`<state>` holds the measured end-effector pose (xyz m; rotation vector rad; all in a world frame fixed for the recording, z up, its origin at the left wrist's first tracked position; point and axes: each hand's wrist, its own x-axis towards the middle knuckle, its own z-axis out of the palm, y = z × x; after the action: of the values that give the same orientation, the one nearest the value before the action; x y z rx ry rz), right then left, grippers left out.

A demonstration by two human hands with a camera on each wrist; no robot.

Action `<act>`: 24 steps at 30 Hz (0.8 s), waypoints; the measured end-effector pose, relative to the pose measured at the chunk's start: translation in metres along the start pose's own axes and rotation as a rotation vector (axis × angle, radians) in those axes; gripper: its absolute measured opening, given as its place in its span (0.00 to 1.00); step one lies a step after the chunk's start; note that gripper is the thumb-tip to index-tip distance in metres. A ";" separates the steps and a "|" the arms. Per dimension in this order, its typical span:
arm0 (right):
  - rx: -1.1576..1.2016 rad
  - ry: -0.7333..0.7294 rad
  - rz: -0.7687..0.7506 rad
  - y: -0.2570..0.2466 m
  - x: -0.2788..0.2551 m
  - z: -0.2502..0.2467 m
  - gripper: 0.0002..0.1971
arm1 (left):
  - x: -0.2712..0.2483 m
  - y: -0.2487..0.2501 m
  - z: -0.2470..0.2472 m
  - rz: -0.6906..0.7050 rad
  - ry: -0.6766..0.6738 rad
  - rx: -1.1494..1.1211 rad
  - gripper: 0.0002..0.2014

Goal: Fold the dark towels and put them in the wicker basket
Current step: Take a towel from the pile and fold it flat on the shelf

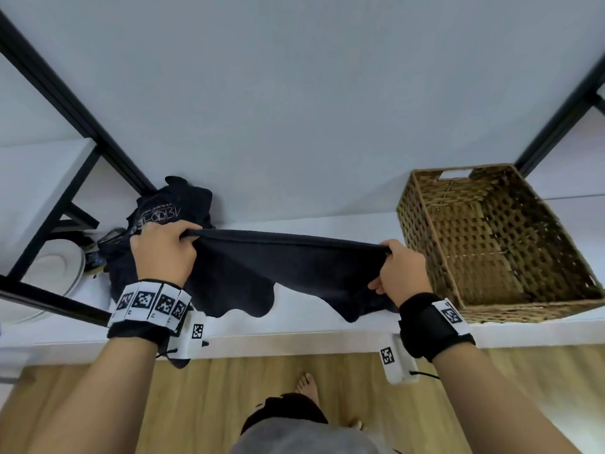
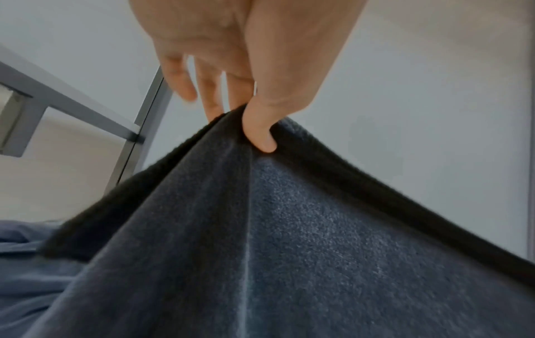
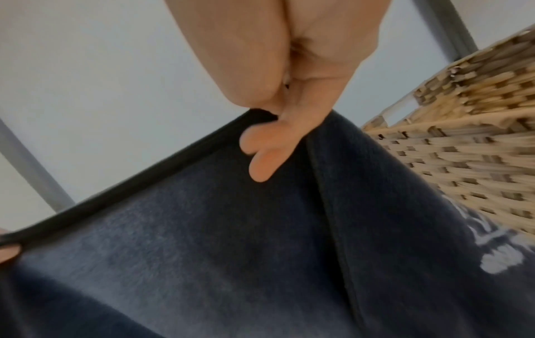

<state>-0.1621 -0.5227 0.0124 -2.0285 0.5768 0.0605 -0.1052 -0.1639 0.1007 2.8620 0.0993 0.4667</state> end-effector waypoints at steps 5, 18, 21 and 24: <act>0.041 0.070 0.133 0.010 0.025 0.009 0.30 | 0.015 -0.005 0.019 -0.261 -0.096 -0.043 0.18; -0.004 0.234 -0.144 -0.055 0.071 0.001 0.20 | 0.093 -0.009 0.075 -0.176 -0.149 -0.714 0.15; 0.020 0.266 -0.217 -0.058 0.071 0.001 0.20 | 0.094 -0.007 0.071 -0.081 -0.026 -0.797 0.21; 0.020 0.241 -0.242 -0.045 0.069 0.012 0.20 | 0.081 -0.013 0.082 -0.009 0.001 -0.737 0.21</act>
<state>-0.0801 -0.5206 0.0237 -2.0859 0.4730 -0.3367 -0.0026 -0.1608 0.0472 2.1372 -0.0529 0.3955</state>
